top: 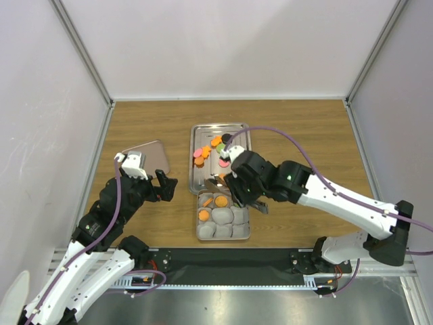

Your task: Pack the cookies

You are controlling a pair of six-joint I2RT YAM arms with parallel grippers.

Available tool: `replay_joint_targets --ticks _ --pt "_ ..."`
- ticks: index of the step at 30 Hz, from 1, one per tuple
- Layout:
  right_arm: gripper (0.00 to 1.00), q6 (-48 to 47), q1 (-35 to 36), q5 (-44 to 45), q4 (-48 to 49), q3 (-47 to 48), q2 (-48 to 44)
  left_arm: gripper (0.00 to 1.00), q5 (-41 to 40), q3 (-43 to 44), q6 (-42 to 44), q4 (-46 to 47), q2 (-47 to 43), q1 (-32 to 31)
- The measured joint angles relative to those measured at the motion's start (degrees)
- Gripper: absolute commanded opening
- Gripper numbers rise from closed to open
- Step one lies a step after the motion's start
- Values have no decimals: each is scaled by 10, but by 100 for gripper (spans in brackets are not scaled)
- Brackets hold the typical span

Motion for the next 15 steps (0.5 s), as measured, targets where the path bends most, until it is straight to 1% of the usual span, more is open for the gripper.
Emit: replay_joint_targets --ticks 7,15 --pt "42 40 50 -19 -28 -69 -52 100 0 0 0 0 0 0" --pt "43 67 73 -27 -32 -104 -56 100 0 0 0 0 0 0"
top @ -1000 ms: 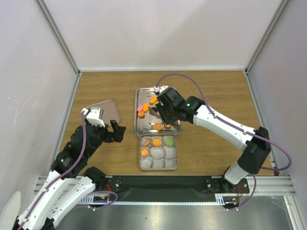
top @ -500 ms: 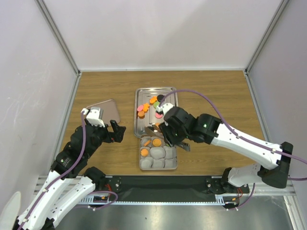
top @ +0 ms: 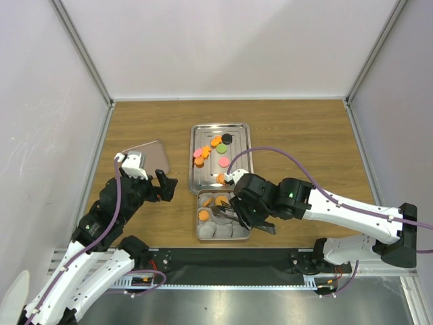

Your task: Pack the cookies

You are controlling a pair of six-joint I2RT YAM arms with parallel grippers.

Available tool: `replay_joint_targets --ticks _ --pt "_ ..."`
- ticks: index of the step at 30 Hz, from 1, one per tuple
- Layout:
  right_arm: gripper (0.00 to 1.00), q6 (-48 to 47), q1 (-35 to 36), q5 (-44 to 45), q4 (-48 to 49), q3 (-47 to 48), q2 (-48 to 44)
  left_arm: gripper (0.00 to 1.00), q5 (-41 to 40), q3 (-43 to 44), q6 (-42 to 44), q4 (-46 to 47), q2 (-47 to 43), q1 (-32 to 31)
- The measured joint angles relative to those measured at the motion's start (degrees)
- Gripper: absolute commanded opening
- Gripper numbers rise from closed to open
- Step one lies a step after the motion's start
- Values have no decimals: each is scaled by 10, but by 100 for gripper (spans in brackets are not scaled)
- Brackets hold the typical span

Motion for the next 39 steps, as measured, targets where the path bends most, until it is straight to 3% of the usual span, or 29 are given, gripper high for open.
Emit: replay_joint_targets --ticks 22,33,39 --pt "53 11 12 5 0 -11 0 100 0 0 0 0 0 -1" --pt "50 9 11 20 -14 -2 1 100 0 0 0 0 0 -2" --pt "49 -24 -64 22 -12 66 13 100 0 0 0 0 0 -2"
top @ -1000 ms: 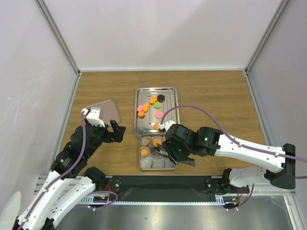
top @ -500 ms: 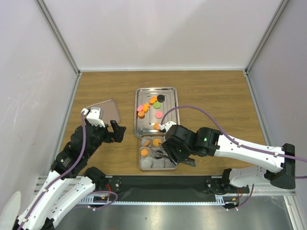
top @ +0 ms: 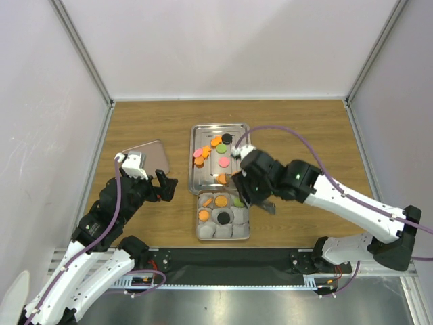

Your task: Pack the cookies

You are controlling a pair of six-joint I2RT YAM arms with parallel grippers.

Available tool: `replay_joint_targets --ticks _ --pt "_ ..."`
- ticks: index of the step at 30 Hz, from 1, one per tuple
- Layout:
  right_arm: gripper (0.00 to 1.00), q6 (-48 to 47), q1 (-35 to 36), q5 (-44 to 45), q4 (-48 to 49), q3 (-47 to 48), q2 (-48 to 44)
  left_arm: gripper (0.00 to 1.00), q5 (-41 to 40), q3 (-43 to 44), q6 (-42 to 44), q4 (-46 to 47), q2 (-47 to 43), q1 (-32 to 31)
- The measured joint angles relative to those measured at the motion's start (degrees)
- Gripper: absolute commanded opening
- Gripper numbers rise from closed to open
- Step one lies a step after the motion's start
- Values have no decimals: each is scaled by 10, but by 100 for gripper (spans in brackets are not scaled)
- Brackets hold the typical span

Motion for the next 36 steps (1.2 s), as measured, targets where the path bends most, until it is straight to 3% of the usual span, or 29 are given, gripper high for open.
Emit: replay_joint_targets --ticks 6,10,19,36 --pt "49 -54 -121 -5 45 54 75 100 0 0 0 0 1 0" --pt "49 -78 -158 -7 71 84 159 100 0 0 0 0 3 -1" --pt "53 -102 -175 -9 90 138 284 100 0 0 0 0 5 -1" --pt "54 -110 -182 5 99 158 325 100 0 0 0 0 5 -1"
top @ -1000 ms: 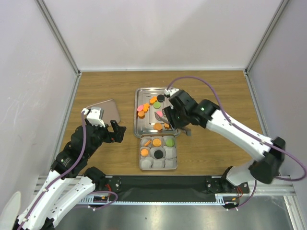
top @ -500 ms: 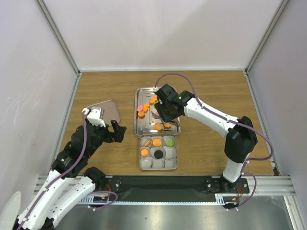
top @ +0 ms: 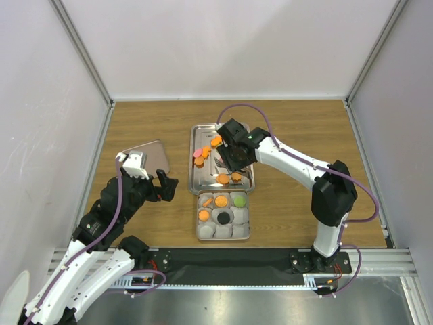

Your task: Pack the cookies

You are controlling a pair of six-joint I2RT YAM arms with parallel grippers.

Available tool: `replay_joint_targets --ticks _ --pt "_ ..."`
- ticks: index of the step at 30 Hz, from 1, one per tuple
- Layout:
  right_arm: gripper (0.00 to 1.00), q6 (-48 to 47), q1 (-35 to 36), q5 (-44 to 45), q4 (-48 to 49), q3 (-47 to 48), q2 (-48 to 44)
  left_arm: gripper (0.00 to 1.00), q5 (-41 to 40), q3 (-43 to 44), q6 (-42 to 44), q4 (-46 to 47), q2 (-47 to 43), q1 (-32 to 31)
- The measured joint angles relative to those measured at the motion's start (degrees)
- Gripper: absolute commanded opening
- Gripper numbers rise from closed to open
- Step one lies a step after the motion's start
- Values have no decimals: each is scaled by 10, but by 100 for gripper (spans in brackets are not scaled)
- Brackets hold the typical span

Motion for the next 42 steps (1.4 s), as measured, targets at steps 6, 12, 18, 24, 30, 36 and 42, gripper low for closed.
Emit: replay_joint_targets --ticks 6,12,18,24,30,36,42 --pt "54 0 -2 3 1 0 2 100 0 0 0 0 0 0" --pt "54 0 -2 4 1 0 3 100 0 0 0 0 0 0" --pt "54 -2 -2 4 2 0 10 100 0 0 0 0 0 0" --pt "54 -2 -2 4 2 0 14 100 0 0 0 0 0 0" --pt "45 -3 -2 9 1 0 20 100 0 0 0 0 0 0" --pt "36 -4 2 16 -3 2 21 100 0 0 0 0 0 0" --pt "35 -4 3 21 -11 9 17 100 0 0 0 0 0 0"
